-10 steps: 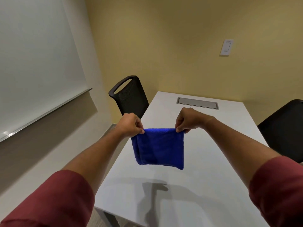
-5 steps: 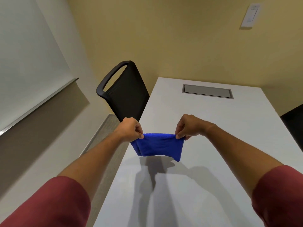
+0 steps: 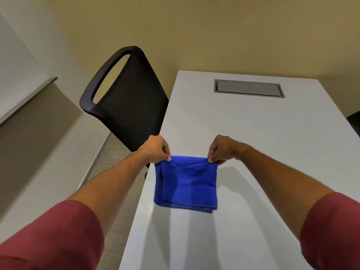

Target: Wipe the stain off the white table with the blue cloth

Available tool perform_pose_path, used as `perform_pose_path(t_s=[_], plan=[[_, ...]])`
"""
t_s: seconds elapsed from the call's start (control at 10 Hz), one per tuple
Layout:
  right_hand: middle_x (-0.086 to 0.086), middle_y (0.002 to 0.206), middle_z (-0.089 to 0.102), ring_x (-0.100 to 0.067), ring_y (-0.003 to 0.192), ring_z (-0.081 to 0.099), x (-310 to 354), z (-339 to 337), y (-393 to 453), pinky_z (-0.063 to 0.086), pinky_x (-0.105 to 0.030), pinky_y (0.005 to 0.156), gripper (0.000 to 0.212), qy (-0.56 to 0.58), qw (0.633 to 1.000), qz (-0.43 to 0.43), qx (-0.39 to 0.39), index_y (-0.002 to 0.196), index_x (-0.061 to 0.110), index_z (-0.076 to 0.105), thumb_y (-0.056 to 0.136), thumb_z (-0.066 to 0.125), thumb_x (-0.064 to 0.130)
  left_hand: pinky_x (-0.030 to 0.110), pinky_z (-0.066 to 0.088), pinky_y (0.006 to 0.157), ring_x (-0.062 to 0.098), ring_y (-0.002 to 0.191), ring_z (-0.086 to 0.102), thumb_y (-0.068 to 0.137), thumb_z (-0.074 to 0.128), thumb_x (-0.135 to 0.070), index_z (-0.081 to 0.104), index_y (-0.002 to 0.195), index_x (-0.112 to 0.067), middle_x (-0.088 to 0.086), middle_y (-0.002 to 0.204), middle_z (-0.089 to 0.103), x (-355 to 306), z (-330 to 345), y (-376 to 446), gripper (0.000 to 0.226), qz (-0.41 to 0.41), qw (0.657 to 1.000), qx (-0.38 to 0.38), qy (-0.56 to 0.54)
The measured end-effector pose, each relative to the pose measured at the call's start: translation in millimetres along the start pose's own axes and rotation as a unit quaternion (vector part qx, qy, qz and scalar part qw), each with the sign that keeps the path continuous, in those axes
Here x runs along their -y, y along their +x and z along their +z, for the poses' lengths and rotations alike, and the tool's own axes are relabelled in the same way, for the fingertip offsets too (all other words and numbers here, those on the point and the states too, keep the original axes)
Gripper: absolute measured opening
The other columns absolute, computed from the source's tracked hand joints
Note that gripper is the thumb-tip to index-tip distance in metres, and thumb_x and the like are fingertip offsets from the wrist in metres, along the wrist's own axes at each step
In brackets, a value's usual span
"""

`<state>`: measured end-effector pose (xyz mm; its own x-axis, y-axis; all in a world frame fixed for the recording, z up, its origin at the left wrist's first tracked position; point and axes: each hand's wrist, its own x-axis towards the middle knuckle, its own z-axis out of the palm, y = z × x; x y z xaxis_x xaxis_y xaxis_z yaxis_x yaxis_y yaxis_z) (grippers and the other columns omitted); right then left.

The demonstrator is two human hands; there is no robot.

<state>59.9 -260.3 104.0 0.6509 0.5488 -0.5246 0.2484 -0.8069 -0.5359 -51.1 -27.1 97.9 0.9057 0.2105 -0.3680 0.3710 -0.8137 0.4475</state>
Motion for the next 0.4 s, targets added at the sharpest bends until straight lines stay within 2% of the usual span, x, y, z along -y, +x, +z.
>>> perform_pose_path(t_s=[0.1, 0.2, 0.3, 0.4], plan=[[0.004, 0.064, 0.066, -0.015, 0.065, 0.064, -16, 14, 35, 0.056, -0.026, 0.068, 0.003, -0.053, 0.997, 0.001, -0.055, 0.080, 0.003, 0.076, 0.079, 0.073, 0.004, 0.024, 0.054, 0.068, 0.008, 0.077, 0.065, 0.079, 0.079, -0.016, 0.071, 0.071, -0.025, -0.007, 0.075, 0.068, 12, 22, 40, 0.015, -0.003, 1.000, -0.025, -0.019], [0.008, 0.064, 0.065, -0.015, 0.072, 0.064, -25, 21, 52, 0.054, -0.027, 0.070, 0.007, -0.062, 0.995, 0.001, -0.084, 0.081, 0.003, 0.077, 0.079, 0.070, 0.003, 0.029, 0.056, 0.075, 0.008, 0.078, 0.064, 0.081, 0.077, -0.016, 0.074, 0.076, -0.022, -0.006, 0.077, 0.069, 18, 30, 59, 0.009, 0.003, 0.999, -0.039, -0.019], [-0.001, 0.080, 0.073, -0.022, 0.084, 0.069, -27, 29, 67, 0.056, -0.031, 0.074, 0.016, -0.067, 0.990, 0.004, -0.127, 0.085, 0.005, 0.076, 0.080, 0.062, 0.000, 0.035, 0.058, 0.080, 0.014, 0.083, 0.066, 0.086, 0.071, -0.015, 0.074, 0.087, -0.017, -0.001, 0.085, 0.071, 20, 40, 74, 0.003, 0.007, 0.998, -0.059, -0.003], [-0.007, 0.095, 0.075, -0.025, 0.091, 0.069, -29, 34, 73, 0.056, -0.033, 0.079, 0.019, -0.054, 0.985, 0.001, -0.163, 0.093, 0.007, 0.075, 0.083, 0.059, 0.002, 0.035, 0.057, 0.080, 0.016, 0.085, 0.066, 0.089, 0.068, -0.020, 0.072, 0.096, -0.015, 0.002, 0.093, 0.072, 20, 47, 77, 0.009, 0.004, 0.996, -0.084, 0.020]])
